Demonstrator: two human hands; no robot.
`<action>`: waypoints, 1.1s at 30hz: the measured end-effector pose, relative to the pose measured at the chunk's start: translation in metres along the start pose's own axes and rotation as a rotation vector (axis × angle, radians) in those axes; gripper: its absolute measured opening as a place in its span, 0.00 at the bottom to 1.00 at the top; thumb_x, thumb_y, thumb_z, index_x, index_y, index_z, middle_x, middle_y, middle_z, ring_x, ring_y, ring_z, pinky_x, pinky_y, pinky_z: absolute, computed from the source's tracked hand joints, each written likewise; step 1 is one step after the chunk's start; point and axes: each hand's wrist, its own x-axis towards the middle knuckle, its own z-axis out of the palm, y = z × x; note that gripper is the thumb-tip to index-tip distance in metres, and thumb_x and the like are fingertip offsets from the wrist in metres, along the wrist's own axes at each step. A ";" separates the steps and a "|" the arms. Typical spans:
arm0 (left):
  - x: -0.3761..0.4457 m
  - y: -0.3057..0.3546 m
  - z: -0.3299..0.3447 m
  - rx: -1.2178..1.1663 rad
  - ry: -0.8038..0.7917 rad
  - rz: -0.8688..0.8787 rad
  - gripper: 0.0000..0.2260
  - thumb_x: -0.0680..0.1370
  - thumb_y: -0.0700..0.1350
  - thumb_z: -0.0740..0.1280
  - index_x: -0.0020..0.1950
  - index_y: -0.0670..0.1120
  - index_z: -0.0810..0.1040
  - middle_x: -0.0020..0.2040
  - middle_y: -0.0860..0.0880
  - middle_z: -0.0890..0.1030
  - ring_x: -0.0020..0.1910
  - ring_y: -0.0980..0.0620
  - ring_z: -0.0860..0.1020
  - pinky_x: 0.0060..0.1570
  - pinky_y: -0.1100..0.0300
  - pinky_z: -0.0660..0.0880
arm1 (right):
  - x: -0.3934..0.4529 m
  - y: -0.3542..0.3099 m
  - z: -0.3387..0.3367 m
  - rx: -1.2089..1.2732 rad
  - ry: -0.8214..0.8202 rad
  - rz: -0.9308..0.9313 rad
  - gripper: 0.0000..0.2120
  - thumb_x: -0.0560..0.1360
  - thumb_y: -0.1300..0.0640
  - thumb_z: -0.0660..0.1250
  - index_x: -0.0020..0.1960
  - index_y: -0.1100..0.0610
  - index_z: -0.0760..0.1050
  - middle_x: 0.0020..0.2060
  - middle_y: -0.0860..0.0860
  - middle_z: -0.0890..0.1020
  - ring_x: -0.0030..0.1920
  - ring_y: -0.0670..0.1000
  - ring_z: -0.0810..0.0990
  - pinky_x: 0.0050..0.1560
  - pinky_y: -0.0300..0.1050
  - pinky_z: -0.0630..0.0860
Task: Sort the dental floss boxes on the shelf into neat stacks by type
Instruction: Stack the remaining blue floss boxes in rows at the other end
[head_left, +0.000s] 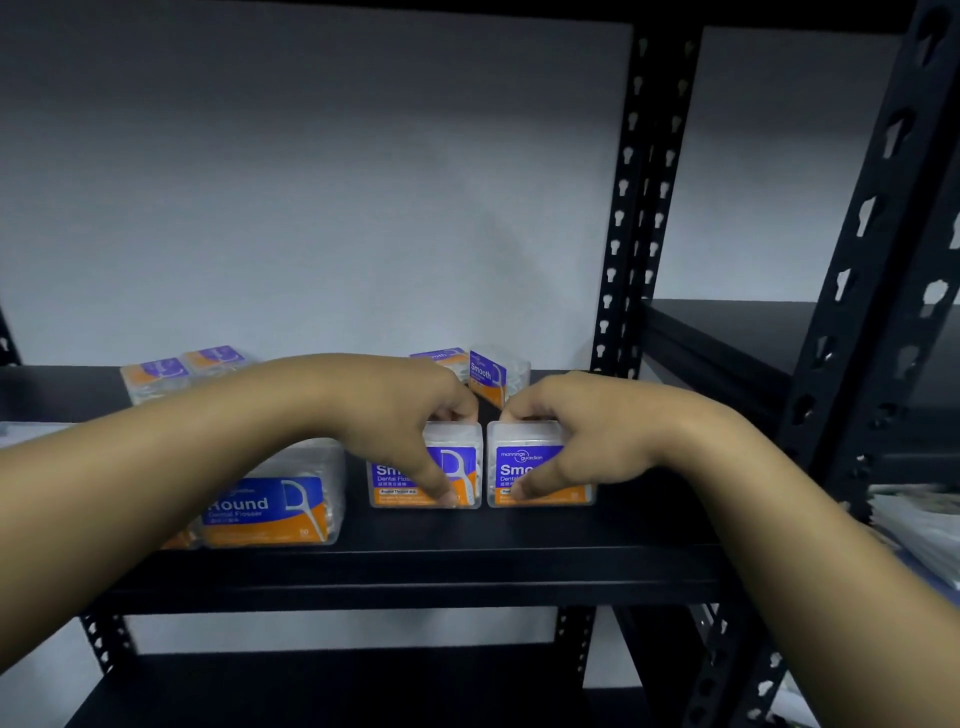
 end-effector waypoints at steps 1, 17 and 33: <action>-0.001 0.001 0.000 0.006 0.001 -0.002 0.17 0.68 0.61 0.78 0.50 0.56 0.77 0.46 0.59 0.83 0.43 0.59 0.81 0.48 0.55 0.80 | 0.000 0.000 0.001 0.001 -0.001 -0.004 0.16 0.70 0.43 0.79 0.54 0.46 0.80 0.47 0.44 0.85 0.46 0.45 0.84 0.53 0.49 0.82; -0.008 0.009 0.000 0.011 -0.018 -0.009 0.17 0.70 0.60 0.77 0.52 0.54 0.78 0.46 0.57 0.83 0.44 0.58 0.81 0.47 0.54 0.80 | -0.002 -0.005 -0.001 -0.018 -0.034 -0.018 0.16 0.70 0.42 0.79 0.51 0.49 0.80 0.46 0.46 0.85 0.44 0.46 0.84 0.51 0.51 0.82; -0.034 -0.002 -0.096 -0.143 0.112 -0.323 0.22 0.67 0.60 0.77 0.59 0.57 0.78 0.54 0.57 0.83 0.53 0.54 0.82 0.57 0.51 0.80 | 0.003 -0.011 -0.058 0.102 0.013 0.169 0.32 0.68 0.23 0.63 0.58 0.46 0.80 0.50 0.45 0.86 0.53 0.48 0.84 0.50 0.47 0.78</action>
